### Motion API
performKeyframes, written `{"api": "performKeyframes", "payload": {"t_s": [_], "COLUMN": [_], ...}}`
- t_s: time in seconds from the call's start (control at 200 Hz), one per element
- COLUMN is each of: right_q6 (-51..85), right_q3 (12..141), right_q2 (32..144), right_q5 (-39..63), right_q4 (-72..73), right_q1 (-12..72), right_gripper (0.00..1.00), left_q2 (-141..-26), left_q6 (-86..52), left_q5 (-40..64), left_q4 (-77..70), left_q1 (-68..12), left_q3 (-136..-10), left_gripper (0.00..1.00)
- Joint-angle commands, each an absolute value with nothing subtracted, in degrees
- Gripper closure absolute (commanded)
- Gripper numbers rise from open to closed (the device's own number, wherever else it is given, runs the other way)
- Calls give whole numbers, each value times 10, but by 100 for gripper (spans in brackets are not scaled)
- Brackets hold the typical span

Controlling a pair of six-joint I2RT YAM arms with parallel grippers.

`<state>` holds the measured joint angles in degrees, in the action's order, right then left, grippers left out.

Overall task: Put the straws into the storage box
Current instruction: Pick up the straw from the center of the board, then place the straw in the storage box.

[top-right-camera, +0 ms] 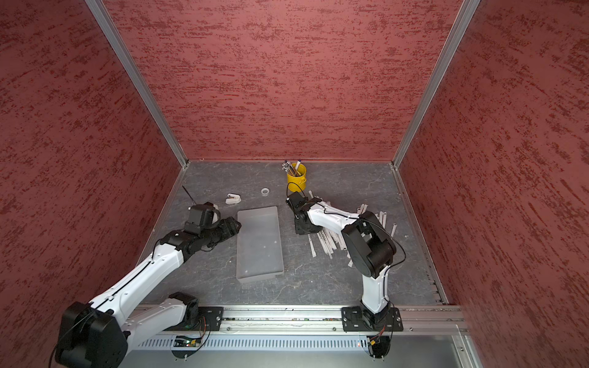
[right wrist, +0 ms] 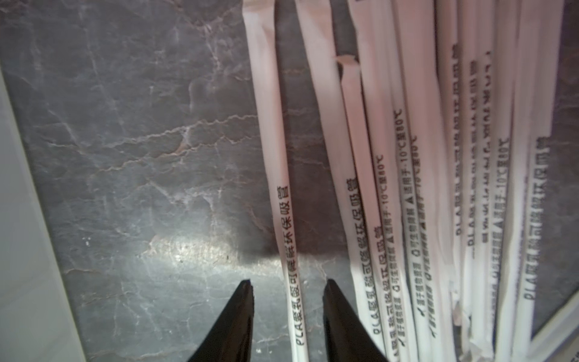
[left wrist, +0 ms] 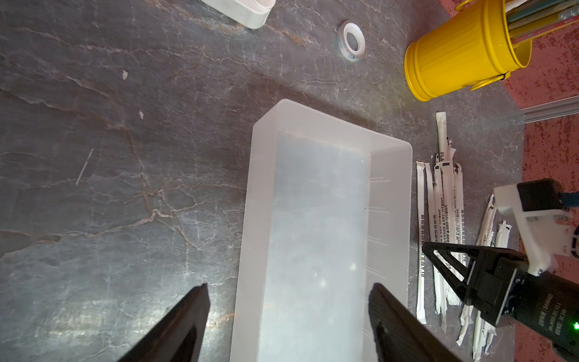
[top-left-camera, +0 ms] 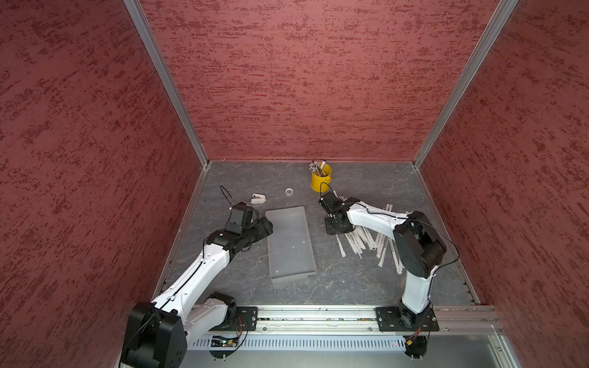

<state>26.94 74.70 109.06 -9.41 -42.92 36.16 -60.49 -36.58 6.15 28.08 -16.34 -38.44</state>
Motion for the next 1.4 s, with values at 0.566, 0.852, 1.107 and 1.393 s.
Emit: {"api": "performKeyframes", "payload": {"t_s": [0.566,0.852,1.107,1.393], "right_q6": [281,365,473,498], "right_q3": [708,720,825,934], "right_q2": [1080,950,1024,1169], "right_q5": [-78,-18,-46,-49], "right_q4": [-367,-393,-359,-367], "right_q1": [355,405,544,598], "right_gripper": [95,97,97,99], "left_q2": [-584,-547,-535,-547], "left_q6": [-351,-343,-349,-367], "left_q5": [51,24,41,92], "left_q4": [276,313,296,251], "left_q1": [-144,-122,-107,-102], "left_q3": [-377,-387,-363,-332], "left_gripper": [19,21,21,21]}}
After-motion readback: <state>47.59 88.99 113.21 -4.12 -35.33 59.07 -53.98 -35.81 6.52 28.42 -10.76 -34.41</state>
